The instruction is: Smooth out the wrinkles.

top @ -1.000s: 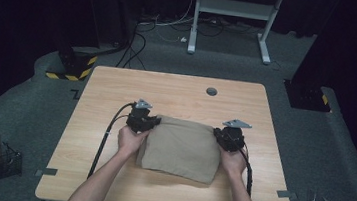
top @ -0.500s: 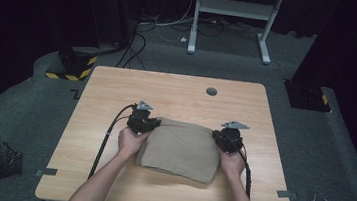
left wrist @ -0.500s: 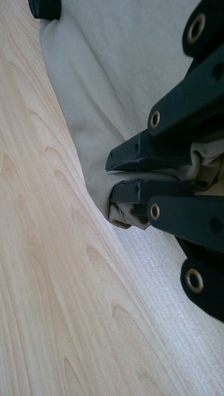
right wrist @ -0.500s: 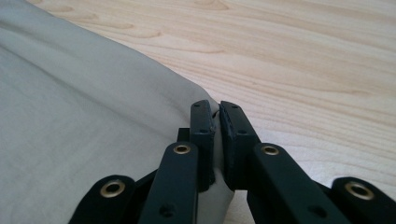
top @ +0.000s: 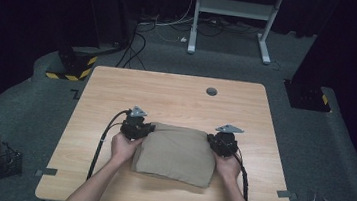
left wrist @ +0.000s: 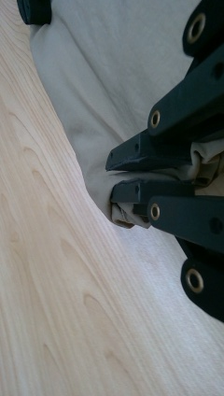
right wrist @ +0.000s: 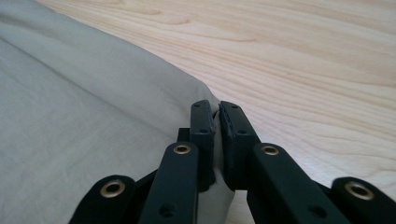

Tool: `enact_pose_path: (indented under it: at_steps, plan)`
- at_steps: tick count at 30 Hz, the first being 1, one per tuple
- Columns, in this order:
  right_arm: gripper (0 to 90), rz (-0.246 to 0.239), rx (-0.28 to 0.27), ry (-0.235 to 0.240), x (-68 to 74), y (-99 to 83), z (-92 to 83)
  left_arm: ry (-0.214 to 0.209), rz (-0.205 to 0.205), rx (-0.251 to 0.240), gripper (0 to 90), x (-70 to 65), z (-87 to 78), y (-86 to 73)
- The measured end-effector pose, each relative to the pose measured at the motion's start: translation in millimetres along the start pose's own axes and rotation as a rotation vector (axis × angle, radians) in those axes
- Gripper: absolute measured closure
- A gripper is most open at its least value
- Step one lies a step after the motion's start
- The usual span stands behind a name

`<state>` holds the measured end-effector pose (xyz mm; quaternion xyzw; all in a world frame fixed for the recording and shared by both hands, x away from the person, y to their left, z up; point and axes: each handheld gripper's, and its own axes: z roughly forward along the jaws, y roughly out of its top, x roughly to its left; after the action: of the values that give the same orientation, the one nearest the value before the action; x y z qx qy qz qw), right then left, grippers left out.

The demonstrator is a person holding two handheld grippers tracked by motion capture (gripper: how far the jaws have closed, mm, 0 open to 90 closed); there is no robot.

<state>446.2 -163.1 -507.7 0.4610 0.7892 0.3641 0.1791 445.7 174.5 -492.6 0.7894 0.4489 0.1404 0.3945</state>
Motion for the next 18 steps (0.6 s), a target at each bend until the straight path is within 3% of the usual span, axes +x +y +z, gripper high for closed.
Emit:
enact_pose_path:
  at_steps: [10,18]
  plan:
    - [79.9,0.008,0.006,0.008,2.4,-1.4,3.3,0.008,-0.035,-0.006,76.3,4.5,-0.9,-4.1]
    - [62.8,0.045,-0.03,-0.003,-2.6,-1.2,-10.7,0.047,-0.059,-0.057,49.7,6.1,-18.4,-0.4]
